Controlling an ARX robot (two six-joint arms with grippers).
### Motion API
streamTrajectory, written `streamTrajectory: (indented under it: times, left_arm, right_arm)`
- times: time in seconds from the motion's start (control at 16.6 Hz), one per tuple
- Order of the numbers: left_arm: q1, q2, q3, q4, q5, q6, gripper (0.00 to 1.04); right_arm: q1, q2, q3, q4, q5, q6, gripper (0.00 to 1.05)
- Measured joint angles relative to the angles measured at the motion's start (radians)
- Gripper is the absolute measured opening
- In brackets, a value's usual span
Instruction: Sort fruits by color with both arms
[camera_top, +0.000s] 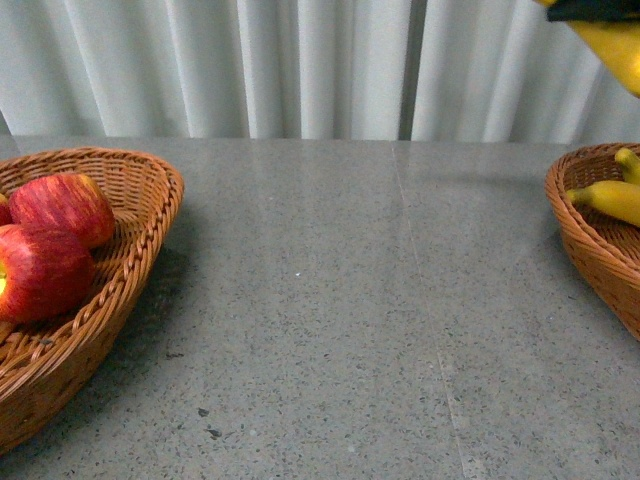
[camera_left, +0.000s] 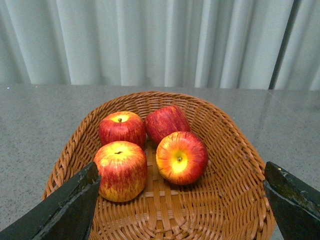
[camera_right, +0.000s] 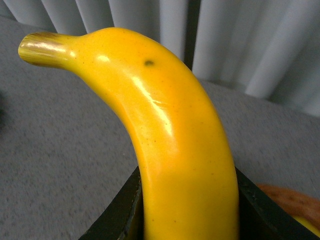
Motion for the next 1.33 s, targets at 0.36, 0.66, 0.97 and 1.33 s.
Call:
streamTrajectory:
  times: [0.36,0.66,0.97,1.33]
  left_arm:
    - [0.000,0.000,0.000,0.000,0.000,0.000,0.98]
    - [0.000,0.000,0.000,0.000,0.000,0.000,0.98]
    - [0.000,0.000,0.000,0.000,0.000,0.000,0.98]
    - [0.000,0.000,0.000,0.000,0.000,0.000,0.98]
  right_arm:
    - [-0.277,-0.269,-0.388,0.051,-0.114,-0.090,0.38]
    - [-0.421,-0.290,-0.499,0.043,-0.163,-0.208,0.38]
    - [-0.381,-0.288,-0.517,0.020,-0.174,-0.263,0.63]
    - [-0.382,-0.347,-0.484,0.026,-0.193,-0.199,0.98]
